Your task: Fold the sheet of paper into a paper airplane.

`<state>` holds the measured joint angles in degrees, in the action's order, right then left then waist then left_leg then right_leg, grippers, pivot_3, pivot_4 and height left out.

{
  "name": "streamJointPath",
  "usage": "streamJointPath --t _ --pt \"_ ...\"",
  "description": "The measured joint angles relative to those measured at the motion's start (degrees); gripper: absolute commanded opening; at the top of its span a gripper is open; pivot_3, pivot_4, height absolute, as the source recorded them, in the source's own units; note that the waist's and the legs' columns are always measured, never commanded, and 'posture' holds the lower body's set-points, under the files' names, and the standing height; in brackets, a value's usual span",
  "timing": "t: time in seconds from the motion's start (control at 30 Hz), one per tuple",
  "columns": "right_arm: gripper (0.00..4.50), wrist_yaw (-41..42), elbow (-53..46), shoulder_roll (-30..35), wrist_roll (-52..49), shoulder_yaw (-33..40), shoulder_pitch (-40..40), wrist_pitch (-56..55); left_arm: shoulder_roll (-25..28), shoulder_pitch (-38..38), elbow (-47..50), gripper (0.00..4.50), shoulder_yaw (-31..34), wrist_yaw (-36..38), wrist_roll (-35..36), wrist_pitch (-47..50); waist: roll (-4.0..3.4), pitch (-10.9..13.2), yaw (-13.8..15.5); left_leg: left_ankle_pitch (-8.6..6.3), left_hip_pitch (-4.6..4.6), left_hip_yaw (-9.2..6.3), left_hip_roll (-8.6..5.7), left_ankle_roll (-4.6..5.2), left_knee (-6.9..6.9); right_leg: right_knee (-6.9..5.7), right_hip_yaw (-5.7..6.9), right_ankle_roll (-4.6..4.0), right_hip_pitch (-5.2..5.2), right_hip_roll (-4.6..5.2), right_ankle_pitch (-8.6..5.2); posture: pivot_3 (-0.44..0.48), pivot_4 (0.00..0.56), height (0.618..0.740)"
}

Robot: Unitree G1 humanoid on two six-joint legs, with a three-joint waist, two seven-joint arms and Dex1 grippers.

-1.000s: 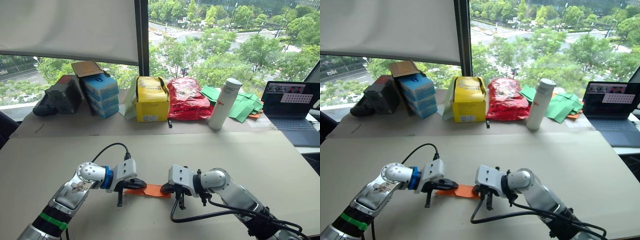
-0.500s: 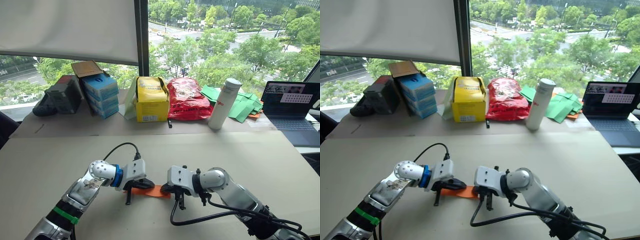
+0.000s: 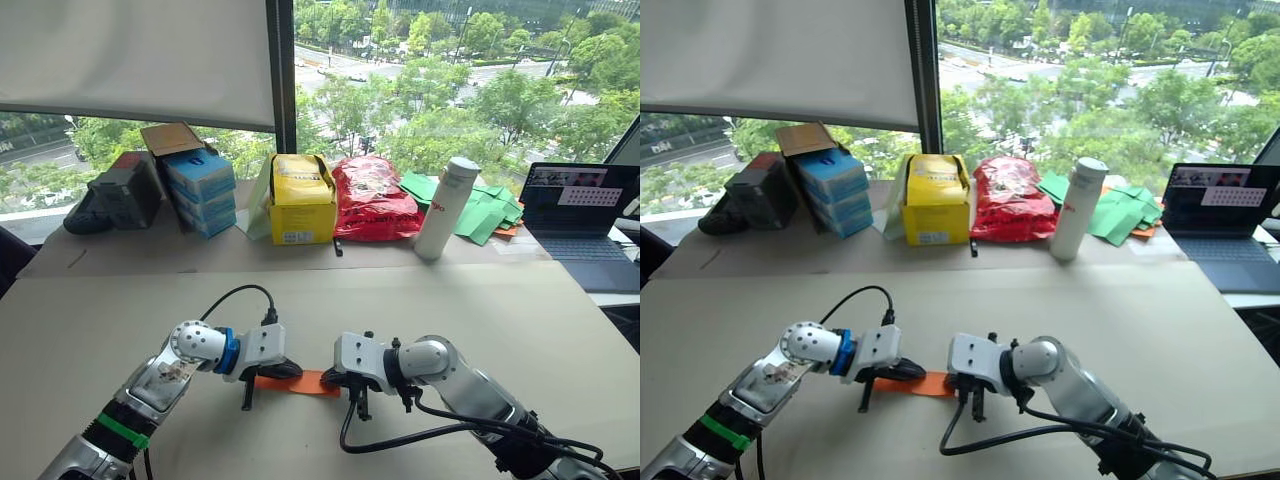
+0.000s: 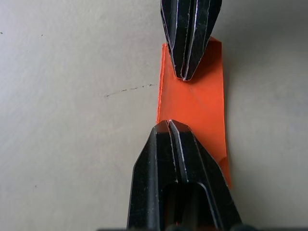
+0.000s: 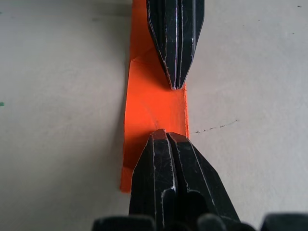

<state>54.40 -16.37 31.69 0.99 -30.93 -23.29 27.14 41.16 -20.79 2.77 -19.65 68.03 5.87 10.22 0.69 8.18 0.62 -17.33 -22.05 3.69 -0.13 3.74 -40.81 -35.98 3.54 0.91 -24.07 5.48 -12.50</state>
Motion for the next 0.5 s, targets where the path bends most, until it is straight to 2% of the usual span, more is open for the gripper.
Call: streamJointPath --t 0.27,0.5 --pt "0.01 0.24 0.06 0.0 0.06 -0.25 -0.13 0.0 4.39 2.79 0.73 0.0 3.22 0.48 0.78 -1.27 -0.02 -0.07 -0.22 0.01 0.11 0.0 0.04 -0.03 0.05 -0.07 -0.01 -0.09 0.02 0.0 -0.05 0.0 0.15 0.74" --pt "0.01 0.52 0.24 0.01 0.09 -0.26 -0.31 0.0 5.18 4.45 0.91 0.0 4.96 0.49 0.9 -1.74 -0.04 -0.1 -0.2 0.01 0.13 0.0 0.04 -0.03 0.05 -0.07 -0.01 -0.09 0.03 0.01 -0.05 0.0 0.15 0.74"
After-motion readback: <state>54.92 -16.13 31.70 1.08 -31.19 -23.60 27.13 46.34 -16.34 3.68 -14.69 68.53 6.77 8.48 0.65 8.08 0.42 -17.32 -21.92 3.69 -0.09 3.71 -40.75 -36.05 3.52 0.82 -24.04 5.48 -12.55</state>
